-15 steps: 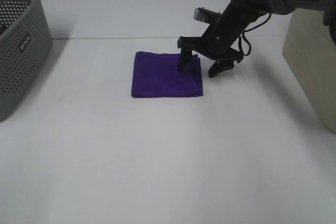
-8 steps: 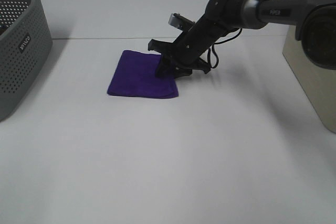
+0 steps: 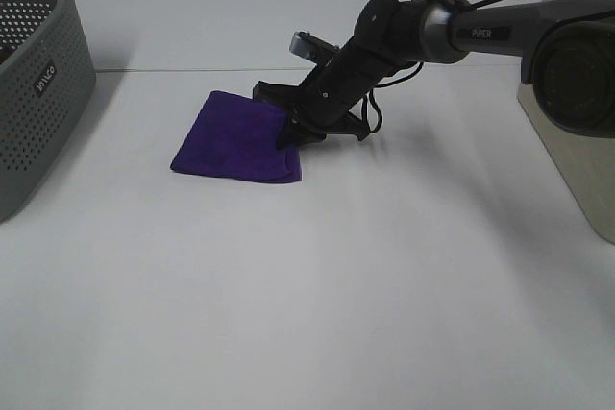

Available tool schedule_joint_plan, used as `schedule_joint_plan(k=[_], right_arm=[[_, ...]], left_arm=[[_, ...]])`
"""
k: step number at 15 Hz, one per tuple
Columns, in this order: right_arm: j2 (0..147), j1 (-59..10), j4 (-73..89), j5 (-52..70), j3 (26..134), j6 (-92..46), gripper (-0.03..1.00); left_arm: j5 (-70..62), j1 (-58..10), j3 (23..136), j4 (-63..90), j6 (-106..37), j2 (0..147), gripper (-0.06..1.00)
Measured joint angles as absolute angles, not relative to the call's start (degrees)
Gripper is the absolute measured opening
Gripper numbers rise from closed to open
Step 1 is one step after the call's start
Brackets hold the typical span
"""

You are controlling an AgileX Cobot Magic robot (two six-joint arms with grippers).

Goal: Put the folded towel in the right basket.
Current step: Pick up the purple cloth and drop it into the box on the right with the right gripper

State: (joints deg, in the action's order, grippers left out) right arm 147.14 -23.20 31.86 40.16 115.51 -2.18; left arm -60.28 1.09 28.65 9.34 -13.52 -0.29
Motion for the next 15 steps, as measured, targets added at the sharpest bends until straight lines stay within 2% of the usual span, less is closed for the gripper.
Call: schedule_joint_plan(k=[5, 12, 14, 15], right_arm=[[141.2, -23.2, 27.1, 48.9, 115.0, -2.3, 0.0], [118.2, -22.9, 21.9, 56.6, 115.0, -3.4, 0.0], [112.4, -19.9, 21.0, 57.1, 115.0, -3.3, 0.0], [108.3, -15.2, 20.5, 57.2, 115.0, -3.2, 0.0]], left_arm=[[-60.3, 1.1, 28.6, 9.3, -13.5, -0.3, 0.99], [-60.3, 1.1, 28.6, 9.3, -13.5, -0.3, 0.99], [-60.3, 1.1, 28.6, 9.3, -13.5, -0.3, 0.99], [-60.3, 1.1, 28.6, 9.3, -13.5, -0.3, 0.99]])
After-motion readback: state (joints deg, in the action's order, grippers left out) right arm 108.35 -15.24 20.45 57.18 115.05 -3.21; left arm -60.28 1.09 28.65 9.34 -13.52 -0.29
